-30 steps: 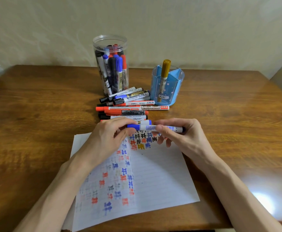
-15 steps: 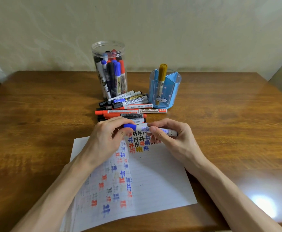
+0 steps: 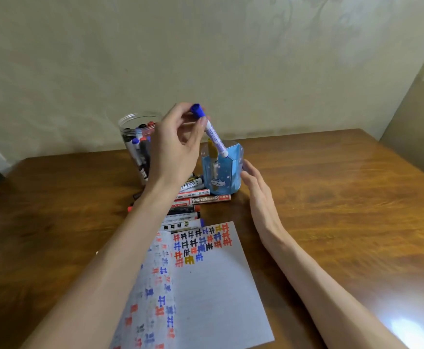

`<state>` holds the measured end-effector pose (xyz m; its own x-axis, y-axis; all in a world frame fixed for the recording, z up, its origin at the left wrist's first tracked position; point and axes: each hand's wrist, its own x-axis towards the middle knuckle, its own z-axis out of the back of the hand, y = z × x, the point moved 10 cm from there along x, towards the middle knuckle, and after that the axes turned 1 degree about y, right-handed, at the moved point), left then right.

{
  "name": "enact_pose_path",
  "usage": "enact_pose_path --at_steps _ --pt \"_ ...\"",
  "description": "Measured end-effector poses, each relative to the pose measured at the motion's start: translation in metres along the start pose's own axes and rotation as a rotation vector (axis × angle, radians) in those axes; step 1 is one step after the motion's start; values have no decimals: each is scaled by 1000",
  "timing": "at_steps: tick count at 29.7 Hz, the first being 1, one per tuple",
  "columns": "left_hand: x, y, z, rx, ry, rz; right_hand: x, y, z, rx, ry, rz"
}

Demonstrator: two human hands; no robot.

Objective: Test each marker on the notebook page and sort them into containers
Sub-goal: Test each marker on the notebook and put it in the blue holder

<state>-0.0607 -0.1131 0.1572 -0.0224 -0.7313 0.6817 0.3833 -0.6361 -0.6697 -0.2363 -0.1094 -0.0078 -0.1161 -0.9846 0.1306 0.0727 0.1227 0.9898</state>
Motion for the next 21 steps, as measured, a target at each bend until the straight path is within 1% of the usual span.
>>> enact_pose_path --at_steps 3,6,10,13,15,16,17,18,20,21 --pt "2 18 -22 217 95 55 2 -1 2 29 -7 0" --pt "-3 25 -32 365 119 14 1 -2 2 17 -23 2" --pt "-12 28 -33 369 91 -1 2 0 4 31 -31 26" --pt "-18 37 -24 320 101 25 -1 4 17 3 -115 53" --pt "-27 49 -8 297 90 52 -5 8 28 -86 -190 98" --pt "-34 57 4 288 78 74 -5 10 26 -157 -180 129" --pt "-44 63 15 275 69 98 -6 11 20 -227 -124 159" --pt "-54 70 22 264 80 128 -6 13 7 -301 -12 177" --pt "-83 84 32 273 182 208 -14 8 -36 -524 277 215" --pt "-98 88 32 288 248 226 -20 6 -50 -636 363 268"
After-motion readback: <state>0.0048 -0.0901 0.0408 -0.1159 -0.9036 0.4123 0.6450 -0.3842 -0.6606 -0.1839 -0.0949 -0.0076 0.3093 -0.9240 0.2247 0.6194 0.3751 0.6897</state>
